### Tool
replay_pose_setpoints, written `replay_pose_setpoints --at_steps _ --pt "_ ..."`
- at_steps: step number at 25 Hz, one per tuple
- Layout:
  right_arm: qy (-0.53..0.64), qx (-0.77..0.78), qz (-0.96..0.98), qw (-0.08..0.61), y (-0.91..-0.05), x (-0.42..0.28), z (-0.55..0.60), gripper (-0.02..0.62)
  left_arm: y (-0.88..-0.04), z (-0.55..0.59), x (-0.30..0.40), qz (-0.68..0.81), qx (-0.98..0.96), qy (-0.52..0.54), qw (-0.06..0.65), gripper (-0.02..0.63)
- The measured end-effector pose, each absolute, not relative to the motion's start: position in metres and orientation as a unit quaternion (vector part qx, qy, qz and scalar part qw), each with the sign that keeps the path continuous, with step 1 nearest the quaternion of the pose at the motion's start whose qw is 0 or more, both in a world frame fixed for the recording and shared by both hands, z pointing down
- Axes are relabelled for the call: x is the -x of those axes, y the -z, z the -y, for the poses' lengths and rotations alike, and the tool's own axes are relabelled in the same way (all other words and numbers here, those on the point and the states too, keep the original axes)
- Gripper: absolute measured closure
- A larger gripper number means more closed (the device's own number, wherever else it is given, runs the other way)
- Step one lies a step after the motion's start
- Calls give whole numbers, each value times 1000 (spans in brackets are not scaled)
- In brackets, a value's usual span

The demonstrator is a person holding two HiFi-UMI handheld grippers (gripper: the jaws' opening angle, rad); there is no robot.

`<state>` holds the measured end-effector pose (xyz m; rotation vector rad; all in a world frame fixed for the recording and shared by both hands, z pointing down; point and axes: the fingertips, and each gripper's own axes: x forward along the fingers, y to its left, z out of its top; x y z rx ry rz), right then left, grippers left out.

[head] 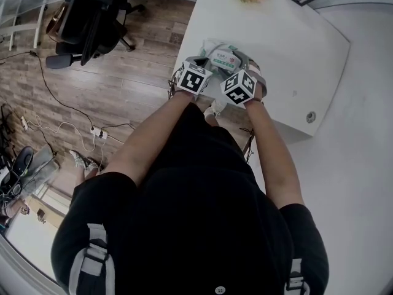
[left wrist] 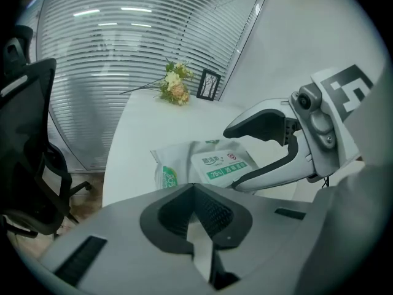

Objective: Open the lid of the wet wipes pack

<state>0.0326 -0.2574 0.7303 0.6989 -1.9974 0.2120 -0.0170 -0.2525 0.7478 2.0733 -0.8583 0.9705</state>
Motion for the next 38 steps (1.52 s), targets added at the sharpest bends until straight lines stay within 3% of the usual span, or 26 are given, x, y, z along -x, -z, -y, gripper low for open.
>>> replay_pose_setpoints --at_steps 13,24,38 --pt "-71 -332 824 453 -689 -44 291 273 -750 252 19 326 -794 -387 337 600" --pt "-69 -367 801 468 -693 -76 325 289 -746 249 21 325 -800 -372 340 600" --pt "-91 -369 787 486 -724 -83 331 290 -678 255 18 333 -844 -285 309 600"
